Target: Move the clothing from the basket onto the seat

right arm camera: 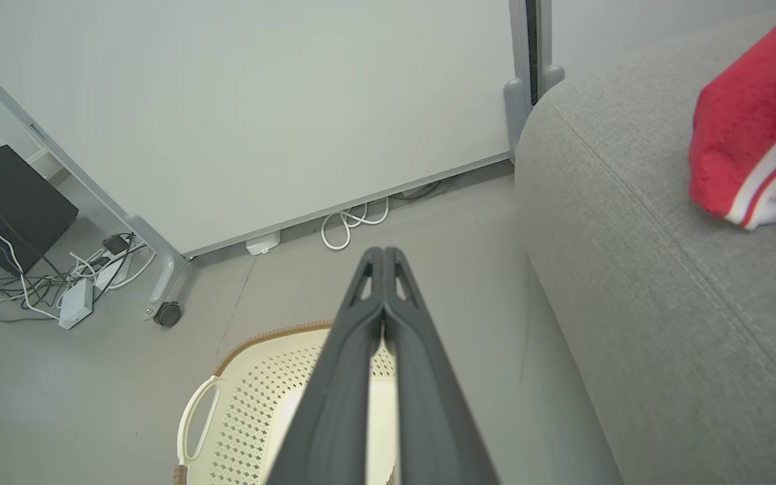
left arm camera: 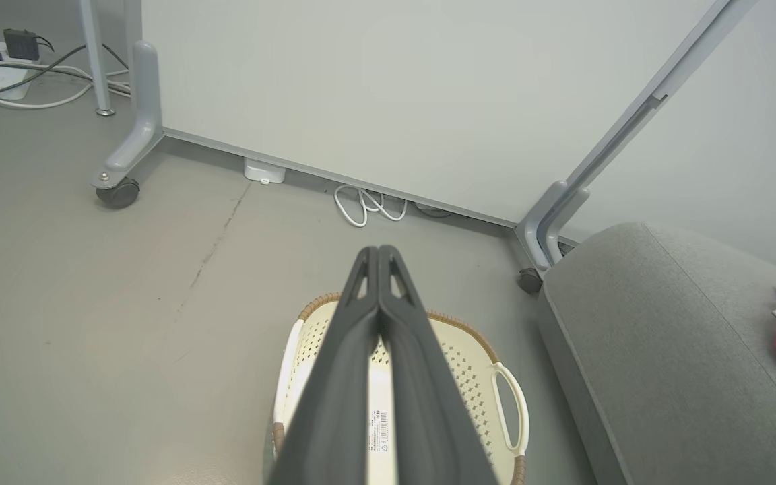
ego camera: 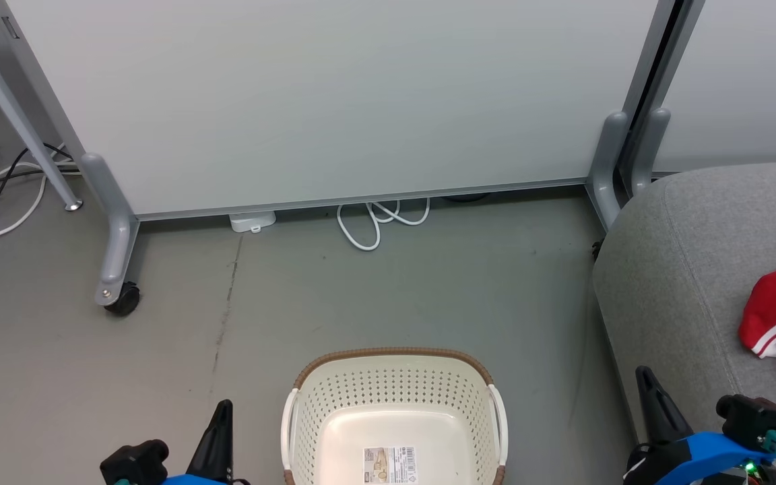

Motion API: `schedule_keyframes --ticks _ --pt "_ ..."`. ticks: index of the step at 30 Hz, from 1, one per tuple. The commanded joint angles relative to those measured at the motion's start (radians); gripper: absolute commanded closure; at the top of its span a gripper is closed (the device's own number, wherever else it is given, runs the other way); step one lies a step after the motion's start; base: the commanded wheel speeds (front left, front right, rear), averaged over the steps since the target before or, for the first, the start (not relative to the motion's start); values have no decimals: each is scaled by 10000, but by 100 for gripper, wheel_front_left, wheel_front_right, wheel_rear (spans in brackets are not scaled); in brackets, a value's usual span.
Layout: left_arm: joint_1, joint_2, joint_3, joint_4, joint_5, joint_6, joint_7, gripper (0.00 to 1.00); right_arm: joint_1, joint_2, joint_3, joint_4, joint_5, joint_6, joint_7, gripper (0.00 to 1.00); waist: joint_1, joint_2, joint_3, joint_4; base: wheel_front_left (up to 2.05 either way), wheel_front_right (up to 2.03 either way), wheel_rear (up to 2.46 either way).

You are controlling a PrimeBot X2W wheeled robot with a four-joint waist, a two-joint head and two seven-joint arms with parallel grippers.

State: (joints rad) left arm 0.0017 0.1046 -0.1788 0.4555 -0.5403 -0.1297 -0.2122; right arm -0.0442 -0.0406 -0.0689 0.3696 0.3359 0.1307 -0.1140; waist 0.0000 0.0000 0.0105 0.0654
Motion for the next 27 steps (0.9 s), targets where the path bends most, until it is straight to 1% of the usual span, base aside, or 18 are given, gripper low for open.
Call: schedule_keyframes --ticks 1,14,27 --pt "-265 14 122 -224 -316 -1 62 100 -172 -30 -29 -215 392 0 70 100 0 0 -1 -5 0 0 0" --pt "-442 -61 604 -573 -2201 -3 613 100 -269 -47 -100 -421 2610 0 456 100 0 0 -9 -79 0 0 0" --pt "-588 -138 1024 -875 -3825 -5 1094 100 -366 -62 -169 -592 4525 1 799 100 0 0 -17 -152 0 0 0"
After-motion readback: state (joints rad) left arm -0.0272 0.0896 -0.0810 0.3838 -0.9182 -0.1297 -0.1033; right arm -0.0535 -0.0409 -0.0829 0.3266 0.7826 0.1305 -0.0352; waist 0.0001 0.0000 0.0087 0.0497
